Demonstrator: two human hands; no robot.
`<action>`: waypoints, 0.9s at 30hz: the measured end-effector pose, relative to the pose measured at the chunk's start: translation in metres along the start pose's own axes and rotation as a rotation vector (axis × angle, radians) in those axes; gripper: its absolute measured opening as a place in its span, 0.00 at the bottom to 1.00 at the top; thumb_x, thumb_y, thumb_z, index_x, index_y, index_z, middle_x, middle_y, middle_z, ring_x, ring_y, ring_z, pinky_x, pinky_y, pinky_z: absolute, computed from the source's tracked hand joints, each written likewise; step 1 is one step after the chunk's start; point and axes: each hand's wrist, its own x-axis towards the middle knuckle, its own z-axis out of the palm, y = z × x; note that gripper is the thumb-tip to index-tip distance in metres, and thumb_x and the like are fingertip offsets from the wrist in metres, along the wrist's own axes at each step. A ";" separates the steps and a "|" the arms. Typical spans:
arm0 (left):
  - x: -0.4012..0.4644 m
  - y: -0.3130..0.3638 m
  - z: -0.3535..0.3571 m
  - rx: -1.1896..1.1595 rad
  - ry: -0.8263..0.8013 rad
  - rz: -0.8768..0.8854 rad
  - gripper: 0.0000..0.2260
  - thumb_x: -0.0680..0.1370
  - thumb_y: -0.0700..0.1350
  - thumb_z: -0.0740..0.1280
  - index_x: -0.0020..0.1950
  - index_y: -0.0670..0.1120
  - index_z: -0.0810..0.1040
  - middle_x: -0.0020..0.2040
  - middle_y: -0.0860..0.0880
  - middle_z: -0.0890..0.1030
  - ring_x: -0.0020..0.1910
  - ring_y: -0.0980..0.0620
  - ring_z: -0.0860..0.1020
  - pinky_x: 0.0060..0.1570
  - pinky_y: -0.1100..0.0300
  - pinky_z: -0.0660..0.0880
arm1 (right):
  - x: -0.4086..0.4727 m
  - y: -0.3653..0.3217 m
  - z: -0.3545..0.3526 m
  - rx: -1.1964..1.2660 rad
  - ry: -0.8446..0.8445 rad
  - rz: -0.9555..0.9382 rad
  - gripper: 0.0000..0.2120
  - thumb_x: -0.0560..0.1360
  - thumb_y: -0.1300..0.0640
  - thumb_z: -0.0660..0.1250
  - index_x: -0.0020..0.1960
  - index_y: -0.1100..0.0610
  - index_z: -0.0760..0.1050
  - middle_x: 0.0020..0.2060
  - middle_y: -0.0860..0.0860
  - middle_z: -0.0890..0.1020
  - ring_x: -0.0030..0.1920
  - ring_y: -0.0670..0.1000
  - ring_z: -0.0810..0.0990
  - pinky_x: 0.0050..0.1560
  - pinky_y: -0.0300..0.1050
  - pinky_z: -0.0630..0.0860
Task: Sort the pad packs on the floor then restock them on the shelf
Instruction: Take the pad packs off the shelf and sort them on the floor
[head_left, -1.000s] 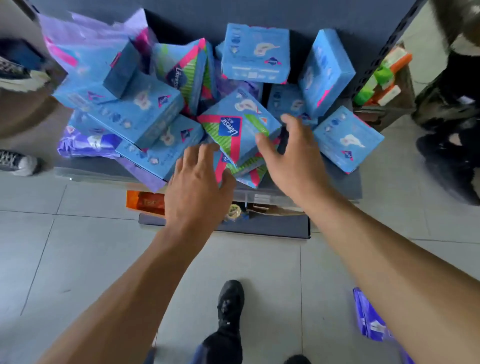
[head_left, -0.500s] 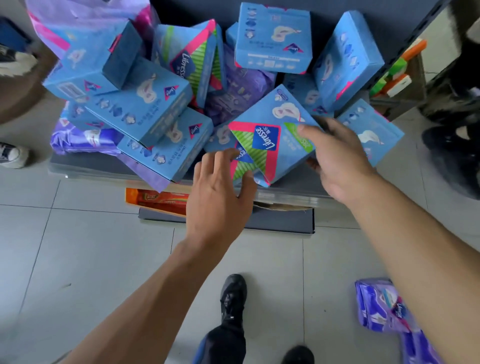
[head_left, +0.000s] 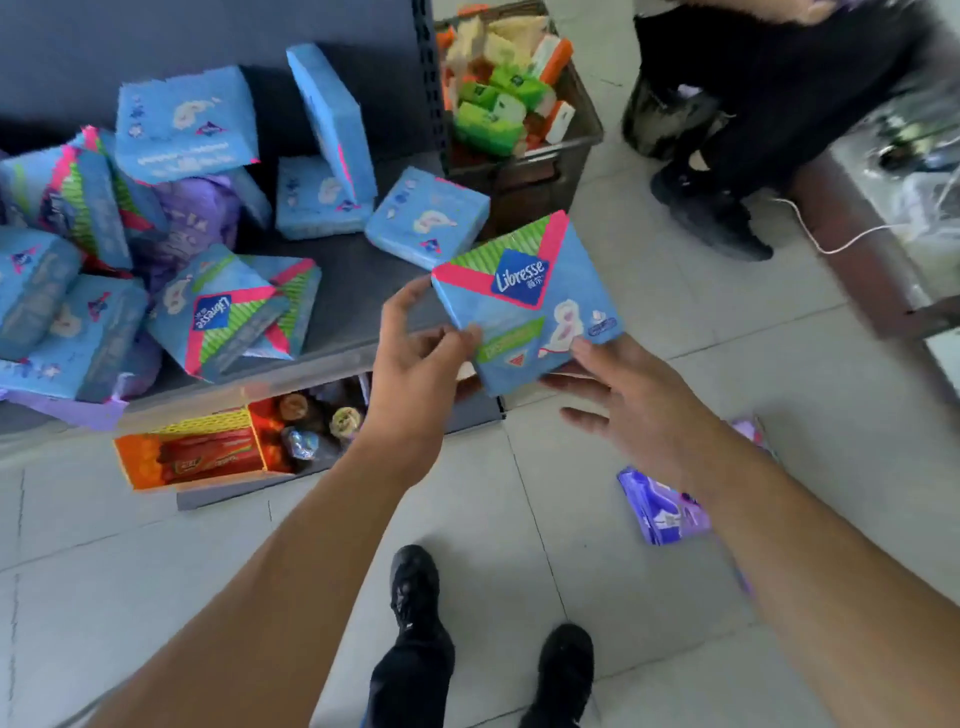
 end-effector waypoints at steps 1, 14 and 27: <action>-0.004 -0.003 0.018 0.028 -0.022 -0.010 0.21 0.78 0.35 0.64 0.67 0.53 0.68 0.50 0.38 0.81 0.48 0.43 0.83 0.50 0.40 0.79 | -0.012 -0.002 -0.025 0.030 0.078 -0.013 0.19 0.74 0.48 0.69 0.63 0.46 0.71 0.51 0.46 0.84 0.52 0.48 0.83 0.54 0.50 0.75; -0.023 -0.133 0.229 0.451 -0.470 -0.118 0.13 0.79 0.39 0.66 0.60 0.54 0.76 0.48 0.48 0.84 0.41 0.55 0.83 0.36 0.62 0.77 | -0.112 0.089 -0.231 0.172 0.743 -0.075 0.12 0.75 0.57 0.71 0.55 0.46 0.75 0.44 0.49 0.84 0.46 0.51 0.83 0.40 0.46 0.75; -0.065 -0.311 0.355 0.890 -0.991 -0.230 0.15 0.79 0.45 0.68 0.63 0.56 0.72 0.57 0.51 0.80 0.52 0.57 0.80 0.43 0.64 0.79 | -0.198 0.234 -0.349 0.580 1.079 0.132 0.09 0.76 0.60 0.70 0.54 0.51 0.74 0.45 0.48 0.84 0.39 0.44 0.84 0.36 0.39 0.76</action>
